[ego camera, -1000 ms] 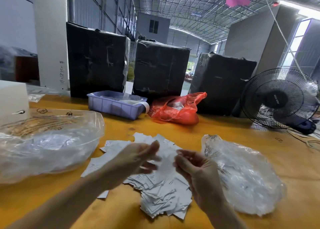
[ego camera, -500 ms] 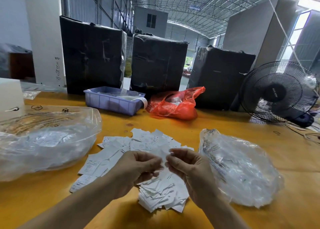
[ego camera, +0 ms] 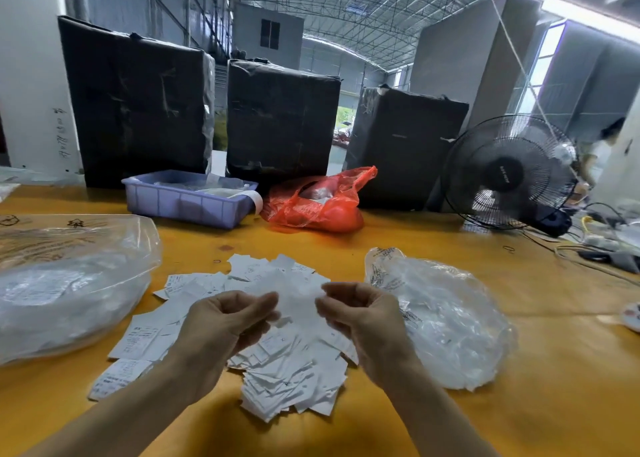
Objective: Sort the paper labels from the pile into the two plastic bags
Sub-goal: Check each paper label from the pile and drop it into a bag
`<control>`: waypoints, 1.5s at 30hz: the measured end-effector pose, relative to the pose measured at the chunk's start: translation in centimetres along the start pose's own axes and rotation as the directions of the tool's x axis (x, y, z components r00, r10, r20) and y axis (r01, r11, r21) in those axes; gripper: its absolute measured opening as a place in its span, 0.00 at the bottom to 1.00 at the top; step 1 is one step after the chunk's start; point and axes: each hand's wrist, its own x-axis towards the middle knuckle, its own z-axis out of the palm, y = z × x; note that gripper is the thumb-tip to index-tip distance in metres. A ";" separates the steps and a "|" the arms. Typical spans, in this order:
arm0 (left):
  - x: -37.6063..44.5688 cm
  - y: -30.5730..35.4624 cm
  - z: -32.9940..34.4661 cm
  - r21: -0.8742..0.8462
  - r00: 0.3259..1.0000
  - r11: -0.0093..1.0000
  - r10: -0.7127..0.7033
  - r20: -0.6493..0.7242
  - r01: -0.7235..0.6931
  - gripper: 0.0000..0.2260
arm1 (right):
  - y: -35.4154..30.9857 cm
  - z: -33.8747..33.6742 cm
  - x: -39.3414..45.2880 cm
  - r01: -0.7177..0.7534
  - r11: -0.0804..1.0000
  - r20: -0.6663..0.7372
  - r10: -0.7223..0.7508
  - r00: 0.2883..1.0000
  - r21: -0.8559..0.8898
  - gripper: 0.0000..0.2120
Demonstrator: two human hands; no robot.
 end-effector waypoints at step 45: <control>-0.2 1.0 -0.5 0.548 0.931 0.776 0.135 0.340 -0.313 0.30 | 1.4 1.0 -0.9 0.065 0.941 0.335 0.053 0.941 -0.332 0.07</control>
